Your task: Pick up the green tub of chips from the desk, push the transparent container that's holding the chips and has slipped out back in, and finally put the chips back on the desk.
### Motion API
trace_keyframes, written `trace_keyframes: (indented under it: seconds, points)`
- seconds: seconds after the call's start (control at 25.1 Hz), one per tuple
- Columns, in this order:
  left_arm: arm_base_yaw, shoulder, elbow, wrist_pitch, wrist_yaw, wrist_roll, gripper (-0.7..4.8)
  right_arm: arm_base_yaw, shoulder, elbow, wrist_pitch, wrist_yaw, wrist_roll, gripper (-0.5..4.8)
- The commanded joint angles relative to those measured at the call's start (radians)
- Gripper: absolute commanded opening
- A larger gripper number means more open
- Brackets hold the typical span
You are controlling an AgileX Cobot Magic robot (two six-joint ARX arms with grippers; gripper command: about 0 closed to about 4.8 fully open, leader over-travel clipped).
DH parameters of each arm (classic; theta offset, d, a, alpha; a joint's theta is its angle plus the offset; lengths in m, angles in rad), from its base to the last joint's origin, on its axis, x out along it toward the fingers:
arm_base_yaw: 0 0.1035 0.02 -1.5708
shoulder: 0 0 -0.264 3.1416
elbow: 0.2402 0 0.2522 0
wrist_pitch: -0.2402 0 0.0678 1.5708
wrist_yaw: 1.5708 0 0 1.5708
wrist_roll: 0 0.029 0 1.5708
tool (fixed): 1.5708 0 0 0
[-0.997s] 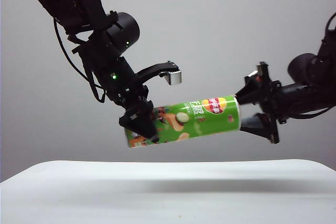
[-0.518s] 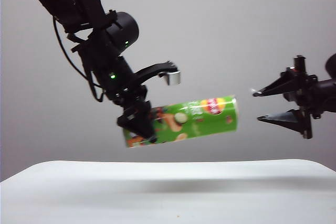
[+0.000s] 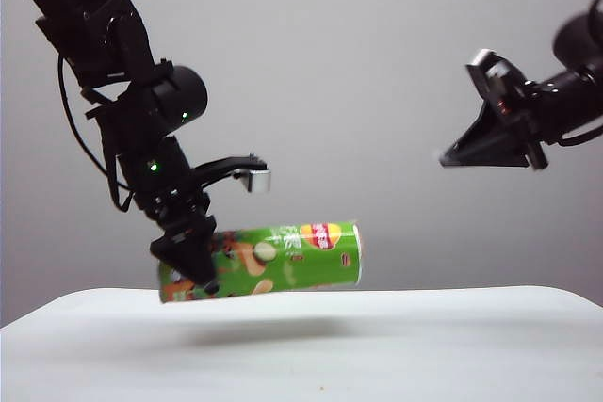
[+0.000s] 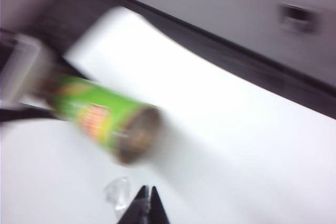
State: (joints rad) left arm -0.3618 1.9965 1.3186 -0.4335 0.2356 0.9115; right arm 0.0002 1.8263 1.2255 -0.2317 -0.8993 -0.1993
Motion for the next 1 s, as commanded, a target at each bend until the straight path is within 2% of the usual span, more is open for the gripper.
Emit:
trace_keyframes:
  seconds: [0.04,0.52,0.56,0.72,1.0]
  points:
    - [0.000,0.019,0.005,0.009,0.037,-0.002,2.85,0.036,-0.031,-0.002,-0.053,0.212,-0.073,-0.09]
    - [0.000,0.137,0.004,0.010,0.053,0.017,2.86,0.056,-0.034,-0.002,-0.114,0.186,-0.093,-0.09]
    - [-0.001,0.137,0.004,0.015,0.054,0.016,2.95,0.056,-0.034,-0.002,-0.114,0.183,-0.093,-0.09]
    - [-0.001,0.137,0.004,0.011,0.053,-0.012,4.79,0.056,-0.034,-0.002,-0.116,0.171,-0.093,-0.09]
    - [-0.004,0.132,0.006,0.016,0.023,-0.076,4.79,0.056,-0.034,-0.002,-0.115,0.159,-0.093,-0.09]
